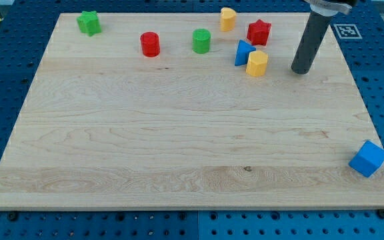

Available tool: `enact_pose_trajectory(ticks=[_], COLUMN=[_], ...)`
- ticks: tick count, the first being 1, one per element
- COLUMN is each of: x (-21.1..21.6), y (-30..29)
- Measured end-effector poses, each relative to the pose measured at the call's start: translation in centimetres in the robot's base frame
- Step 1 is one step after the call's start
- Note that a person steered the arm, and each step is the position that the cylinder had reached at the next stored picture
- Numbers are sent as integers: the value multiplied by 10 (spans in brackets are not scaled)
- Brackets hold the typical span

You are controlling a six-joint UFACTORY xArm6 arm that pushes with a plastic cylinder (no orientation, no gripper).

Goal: Push the yellow hexagon towards the center right

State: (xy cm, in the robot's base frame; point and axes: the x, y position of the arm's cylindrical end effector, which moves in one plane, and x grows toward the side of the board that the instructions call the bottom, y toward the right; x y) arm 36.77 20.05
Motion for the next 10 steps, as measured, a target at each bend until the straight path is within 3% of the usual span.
enact_pose_trajectory(ticks=[2, 3, 4, 5, 7, 10], x=[-40, -25, 33, 64, 40, 55], y=[-41, -89, -104, -104, -110, -206])
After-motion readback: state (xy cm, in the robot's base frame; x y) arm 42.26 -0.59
